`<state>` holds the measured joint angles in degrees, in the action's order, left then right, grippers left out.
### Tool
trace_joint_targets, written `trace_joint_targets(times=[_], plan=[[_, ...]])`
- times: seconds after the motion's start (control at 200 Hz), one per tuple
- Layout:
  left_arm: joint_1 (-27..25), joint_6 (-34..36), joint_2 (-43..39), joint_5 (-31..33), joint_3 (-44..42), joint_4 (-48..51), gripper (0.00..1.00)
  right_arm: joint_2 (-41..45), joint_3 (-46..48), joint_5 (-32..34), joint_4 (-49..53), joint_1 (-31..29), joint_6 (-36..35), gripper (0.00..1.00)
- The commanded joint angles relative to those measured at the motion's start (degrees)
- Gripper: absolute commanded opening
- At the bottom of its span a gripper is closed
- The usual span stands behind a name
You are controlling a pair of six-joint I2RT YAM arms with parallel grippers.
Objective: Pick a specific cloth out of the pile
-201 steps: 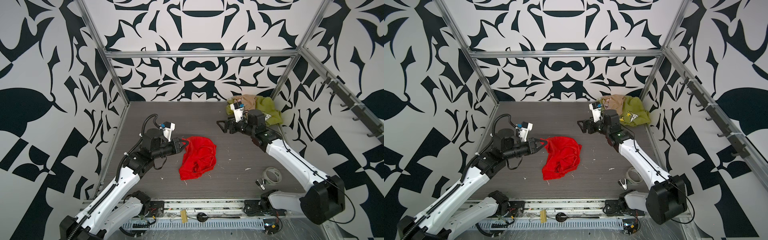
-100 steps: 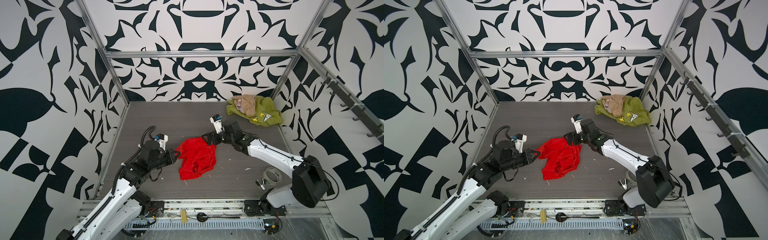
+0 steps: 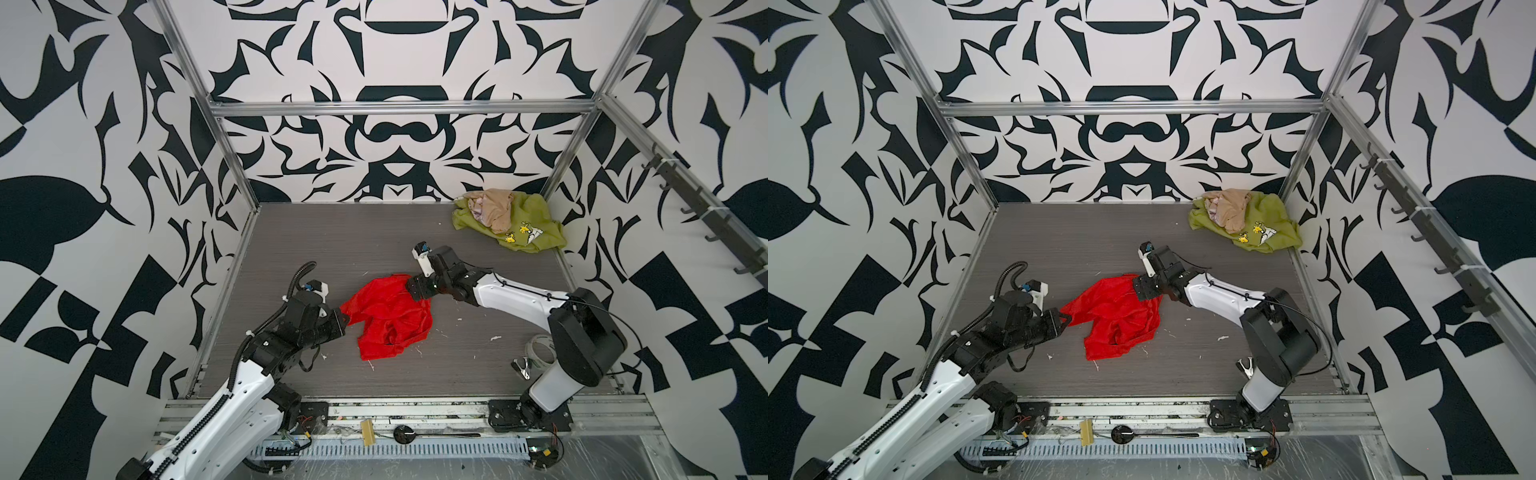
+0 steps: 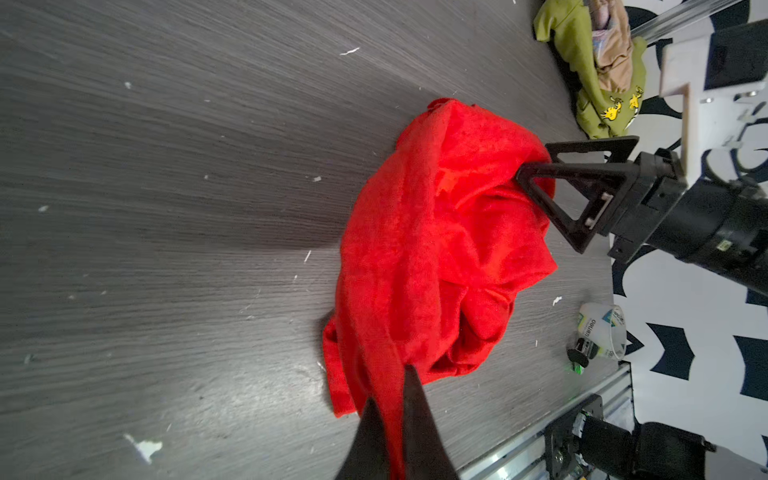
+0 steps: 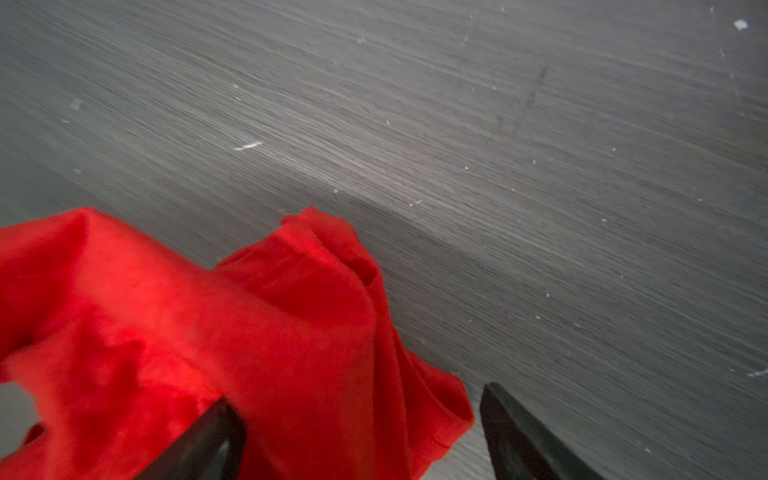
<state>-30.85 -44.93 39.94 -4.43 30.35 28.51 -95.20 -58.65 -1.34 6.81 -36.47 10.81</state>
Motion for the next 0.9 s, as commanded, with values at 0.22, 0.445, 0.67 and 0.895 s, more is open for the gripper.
trace_joint_targets(times=[0.22,0.445,0.67,0.895], plan=[[1.1,-3.4,-5.1,6.8,-4.4,3.1,0.12,-3.2,-4.7,3.7,1.9,-0.2,-1.2,0.90],[3.0,-5.1,-2.7,6.4,-6.9,-3.3,0.11,-3.4,-5.3,-1.6,1.8,-0.2,-1.7,0.89],[3.4,-4.1,4.7,3.7,-6.9,-9.1,0.11,1.6,0.7,-8.8,-9.1,-0.2,-1.7,0.90],[4.4,-4.2,6.9,2.2,-9.2,-11.3,0.13,-2.1,-2.2,-8.0,-10.7,0.7,-2.1,0.89]])
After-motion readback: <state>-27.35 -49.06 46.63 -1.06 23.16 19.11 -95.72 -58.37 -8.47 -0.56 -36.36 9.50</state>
